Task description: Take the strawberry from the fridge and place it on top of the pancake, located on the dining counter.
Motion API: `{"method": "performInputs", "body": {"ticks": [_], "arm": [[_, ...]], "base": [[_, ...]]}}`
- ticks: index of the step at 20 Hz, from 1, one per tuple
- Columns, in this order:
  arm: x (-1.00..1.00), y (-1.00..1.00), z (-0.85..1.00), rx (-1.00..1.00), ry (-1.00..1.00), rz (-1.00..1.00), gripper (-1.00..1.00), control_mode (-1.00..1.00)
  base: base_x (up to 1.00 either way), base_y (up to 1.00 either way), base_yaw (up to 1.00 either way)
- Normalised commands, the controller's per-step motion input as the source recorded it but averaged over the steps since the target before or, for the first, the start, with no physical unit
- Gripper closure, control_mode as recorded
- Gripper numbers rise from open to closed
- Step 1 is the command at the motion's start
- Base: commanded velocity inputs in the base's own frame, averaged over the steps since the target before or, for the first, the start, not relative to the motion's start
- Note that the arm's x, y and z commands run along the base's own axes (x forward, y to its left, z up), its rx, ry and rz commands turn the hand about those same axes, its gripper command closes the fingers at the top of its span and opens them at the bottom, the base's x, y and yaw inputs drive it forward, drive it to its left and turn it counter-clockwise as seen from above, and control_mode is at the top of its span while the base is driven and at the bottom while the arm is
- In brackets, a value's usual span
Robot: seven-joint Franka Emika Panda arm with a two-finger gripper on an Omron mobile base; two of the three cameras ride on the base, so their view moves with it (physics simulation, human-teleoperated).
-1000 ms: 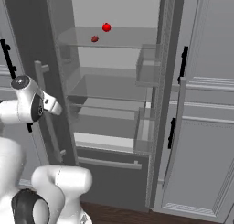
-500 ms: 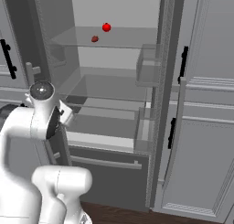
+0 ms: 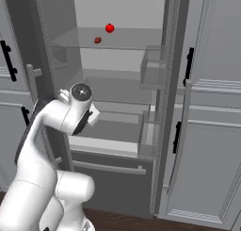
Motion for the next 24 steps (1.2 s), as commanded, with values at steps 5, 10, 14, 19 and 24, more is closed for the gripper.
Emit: {"method": "performInputs", "body": {"ticks": [5,10,14,19,24], "arm": [[1.0,0.13,-0.04,0.04,0.19,-0.03,-1.0,-1.0],[0.44,0.73,-0.19,0.0,0.07,0.06,-1.0,-1.0],[-0.43,0.94,0.0,-0.13,-0.12,0.15,-1.0,-1.0],[-1.0,1.0,-0.12,-0.34,-0.42,0.2,-1.0,-1.0],[-0.97,0.84,0.05,-0.22,-0.39,0.14,-1.0,-1.0]], "base": [[0.0,0.0,0.0],[0.0,0.0,0.0],[0.0,0.0,0.0],[0.0,0.0,0.0],[0.0,0.0,0.0]]}}
